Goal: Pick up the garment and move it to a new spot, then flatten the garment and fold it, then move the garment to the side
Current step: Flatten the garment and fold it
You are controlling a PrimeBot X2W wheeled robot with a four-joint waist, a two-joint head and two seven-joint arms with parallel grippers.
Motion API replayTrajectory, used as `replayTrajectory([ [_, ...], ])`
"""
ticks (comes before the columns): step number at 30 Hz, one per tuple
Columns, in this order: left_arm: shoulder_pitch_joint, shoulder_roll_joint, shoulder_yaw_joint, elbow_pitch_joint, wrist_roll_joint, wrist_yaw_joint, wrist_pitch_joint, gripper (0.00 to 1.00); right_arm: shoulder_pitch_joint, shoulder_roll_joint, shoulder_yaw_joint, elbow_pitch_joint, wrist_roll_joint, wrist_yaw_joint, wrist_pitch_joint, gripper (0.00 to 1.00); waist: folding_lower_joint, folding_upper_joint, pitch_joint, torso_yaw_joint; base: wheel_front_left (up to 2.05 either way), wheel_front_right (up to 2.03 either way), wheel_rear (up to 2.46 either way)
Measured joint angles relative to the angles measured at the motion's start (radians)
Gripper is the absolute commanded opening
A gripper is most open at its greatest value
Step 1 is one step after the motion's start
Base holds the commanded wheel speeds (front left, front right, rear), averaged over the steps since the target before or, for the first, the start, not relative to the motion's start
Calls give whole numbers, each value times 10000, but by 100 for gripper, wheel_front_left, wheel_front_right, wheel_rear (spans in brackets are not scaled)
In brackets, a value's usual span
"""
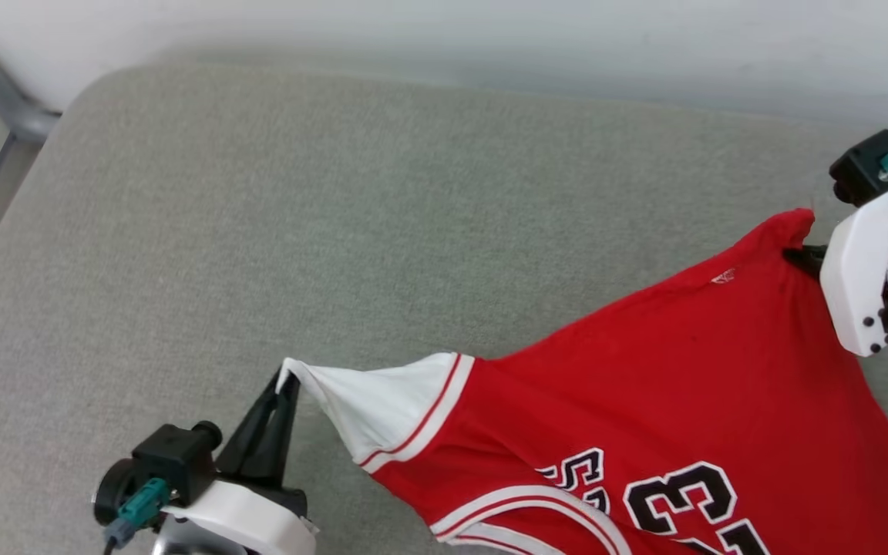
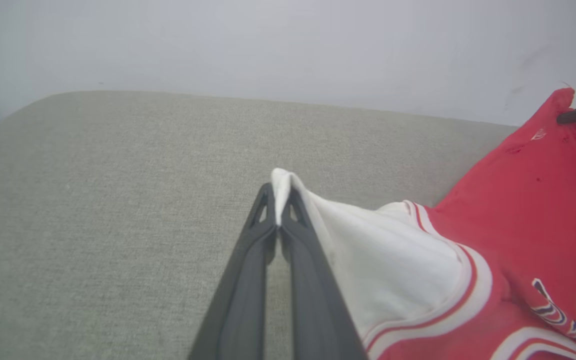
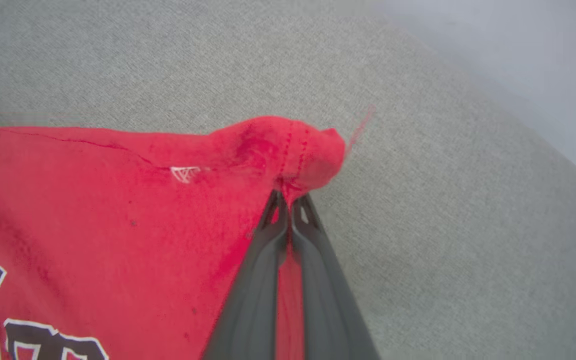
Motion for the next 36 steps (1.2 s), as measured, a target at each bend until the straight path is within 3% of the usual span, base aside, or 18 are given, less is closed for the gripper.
replayTrajectory([
  [11, -972, 1384, 1001, -1689, 341, 253, 596, 0, 867, -405, -1670, -1350, 301, 0, -2238, 0, 0, 0, -1002, -836, 0, 0, 0],
  [18, -3123, 1933, 1494, -2644, 435, -35, 1329, 0, 1046, -211, -3522, -2293, -253, 0, -2846, 0, 0, 0, -1290, -1190, 0, 0, 0],
  [27, -6152, 1981, 1484, -2176, 362, -796, 2115, 0, 1043, 548, -5561, -3591, -1112, 0, -2339, 0, 0, 0, -1221, -1483, 0, 0, 0],
  [36, -8235, 1639, 1304, -1241, 343, -1300, 2424, 0, 688, 1262, -6612, -4383, -1795, 0, -1643, 0, 0, 0, -604, -1554, 0, 0, 0],
])
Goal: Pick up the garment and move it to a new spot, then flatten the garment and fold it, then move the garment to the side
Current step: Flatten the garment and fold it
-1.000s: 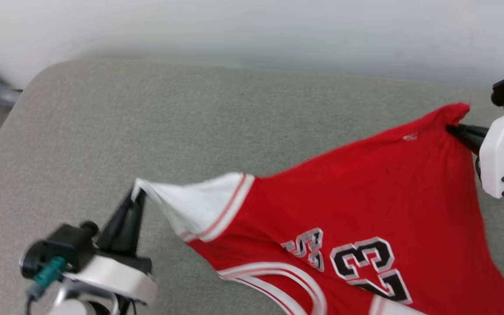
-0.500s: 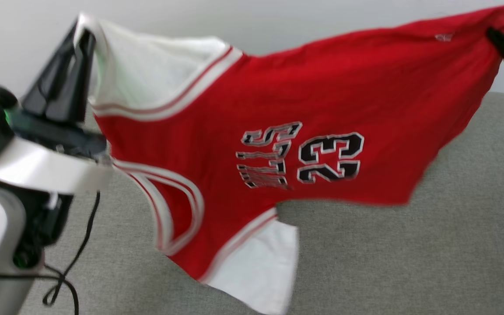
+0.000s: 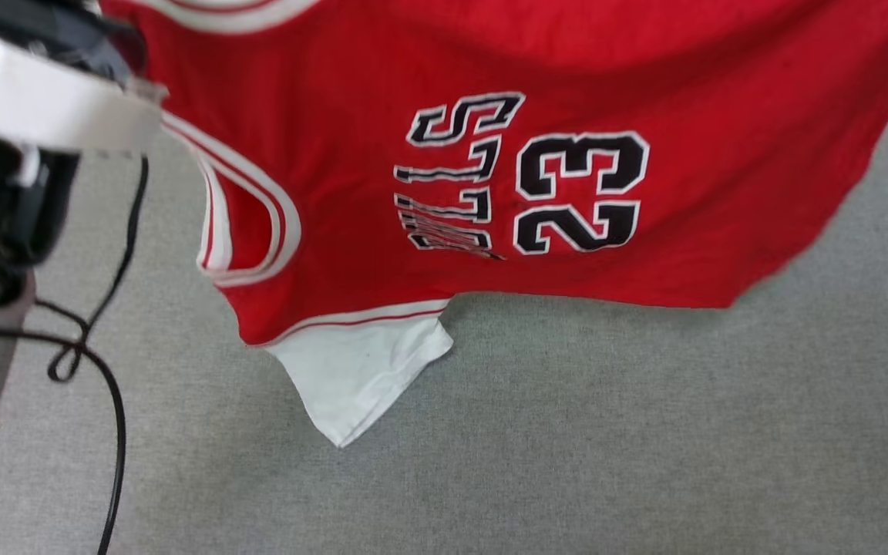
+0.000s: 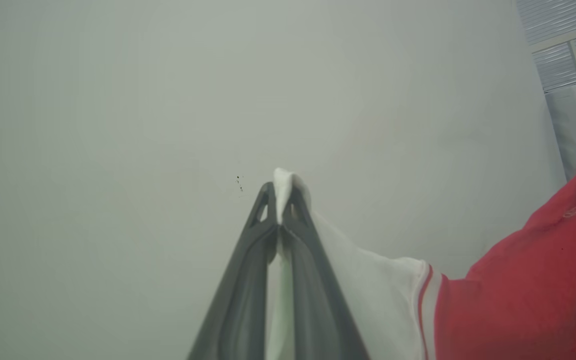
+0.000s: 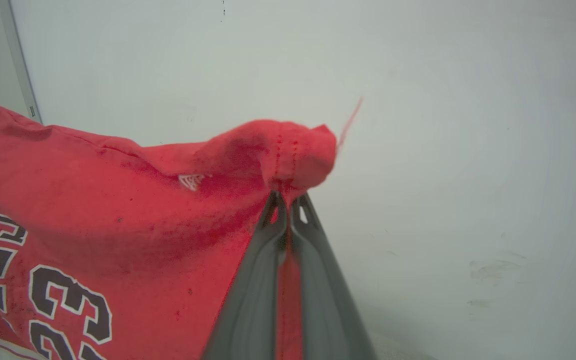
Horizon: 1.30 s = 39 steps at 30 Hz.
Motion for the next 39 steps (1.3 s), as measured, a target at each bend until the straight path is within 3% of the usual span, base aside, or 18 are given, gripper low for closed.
replayTrajectory([
  [6, -1928, -374, 12, 1164, -213, -422, 117, 0, -1413, 303, -378, 180, -533, 0, 268, 0, 0, 0, 918, 11, 0, 0, 0],
  [13, -5108, -882, -138, 3279, 84, -1043, 104, 0, -4313, 652, -332, 1419, -1312, 0, 278, 0, 2, 0, 2354, -18, 0, 0, 0],
  [23, -8972, -1825, -447, 6320, 408, -1570, -537, 0, -8695, 1143, 412, 4464, -2372, 0, -698, 0, 3, 0, 3837, -22, 0, 0, 0],
  [24, -9637, -1914, -531, 7079, 474, -1662, -736, 0, -9486, 1310, 744, 5438, -2466, -2, -1066, 0, 2, 0, 4002, 6, 0, 0, 0],
  [32, -10105, -2105, -940, 8431, 426, -1879, -1289, 0, -10087, 1471, 1774, 7179, -2109, -2, -1941, 0, 2, 0, 4312, 95, 0, 0, 0],
  [39, -8383, -2010, -1325, 8844, 56, -1931, -2111, 0, -8872, 1662, 2886, 7929, -1112, 0, -2884, 0, 2, 0, 4209, 84, 0, 0, 0],
])
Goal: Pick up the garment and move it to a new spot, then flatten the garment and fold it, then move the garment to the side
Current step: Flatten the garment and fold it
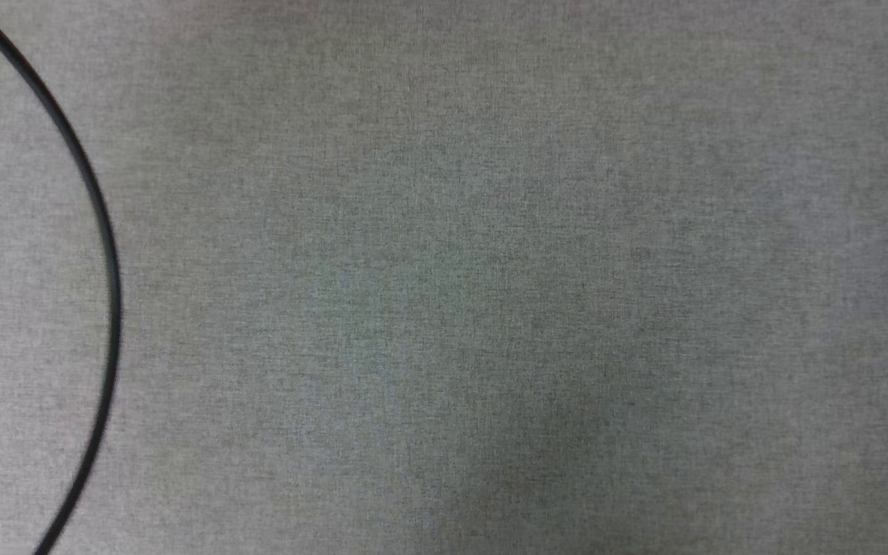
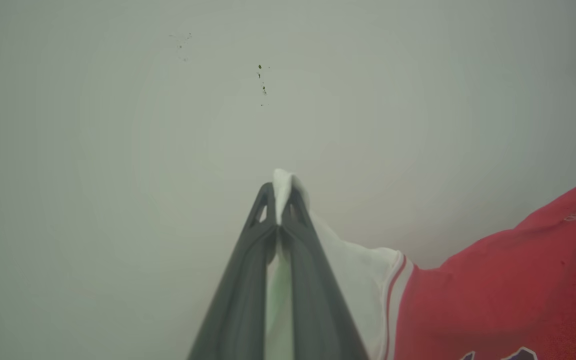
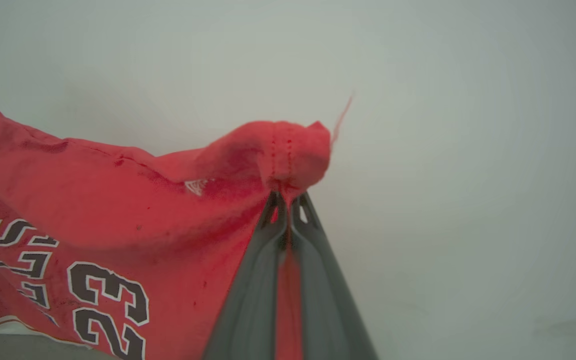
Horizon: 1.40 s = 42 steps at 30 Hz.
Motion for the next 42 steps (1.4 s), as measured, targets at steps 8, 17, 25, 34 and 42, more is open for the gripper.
replayTrajectory([
  [8, 3116, 77, -148, -347, -539, -33, -520, 0, 2336, 226, 1231, 259, 1306, 0, -1101, 0, 0, 0, -566, -31, 0, 0, 0],
  [17, 8109, 546, 299, -2424, -709, 631, -614, 0, 5848, -178, 2805, -637, 2529, 0, -1850, 0, -2, 0, -1838, -127, 0, 0, 0],
  [25, 12709, 986, 362, -5056, -1024, 1733, -604, 0, 8467, -945, 3745, -1570, 3290, 0, -1927, 0, -5, 0, -3254, -130, 0, 0, 0],
  [34, 16454, 1371, 368, -7018, -1839, 2754, -311, 0, 10668, -1668, 4163, -2236, 3910, -2, -1912, 0, -6, 0, -4555, -89, 0, 0, 0],
  [42, 18545, 1248, 205, -7492, -2435, 3223, -230, 0, 12470, -2027, 4117, -2794, 4178, -2, -1881, 0, -5, 0, -5302, 26, 0, 0, 0],
])
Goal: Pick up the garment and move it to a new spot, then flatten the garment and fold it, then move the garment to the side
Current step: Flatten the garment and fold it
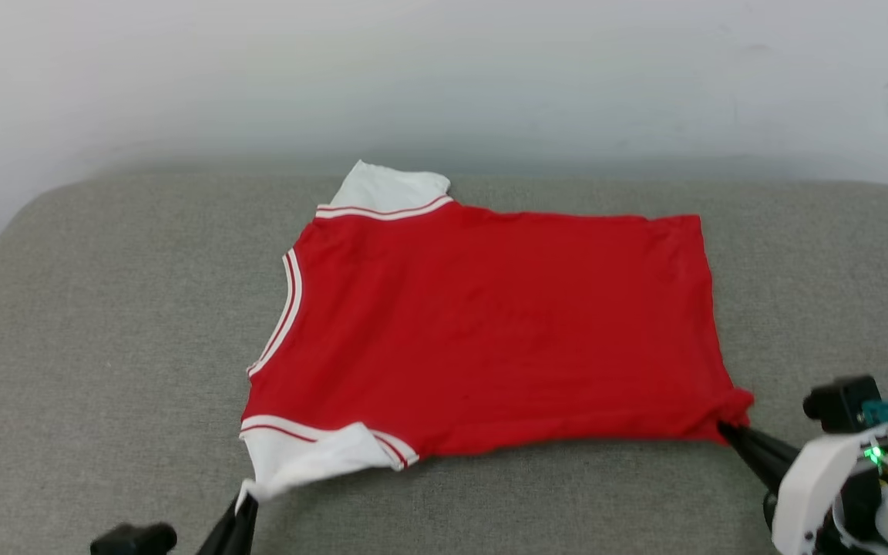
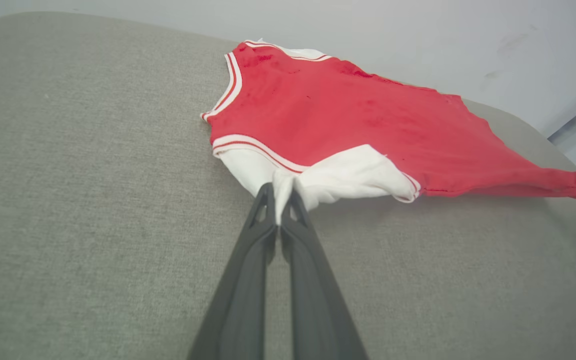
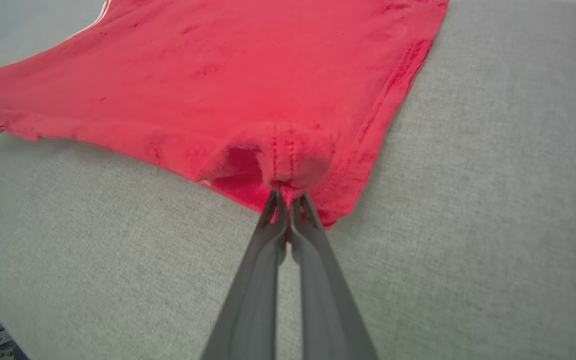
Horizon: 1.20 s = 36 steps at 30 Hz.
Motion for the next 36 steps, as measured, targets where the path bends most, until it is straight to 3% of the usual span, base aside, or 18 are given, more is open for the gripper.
replayTrajectory([
  [14, 2065, -368, -372, 54, -769, 222, 48, 0, 3030, -748, -1087, -863, 75, 2, -81, 0, 2, 0, -595, 211, 0, 0, 0],
  [22, 2187, -514, -426, 359, -740, 117, -58, 0, 3914, -681, -2044, -1323, -401, 2, 115, 0, 3, 0, -572, 208, 0, 0, 0],
  [36, -429, 631, -341, 268, 295, -499, 652, 0, 3922, -196, -3618, -2836, -1471, 0, 999, 0, 5, 0, -186, -61, 0, 0, 0],
])
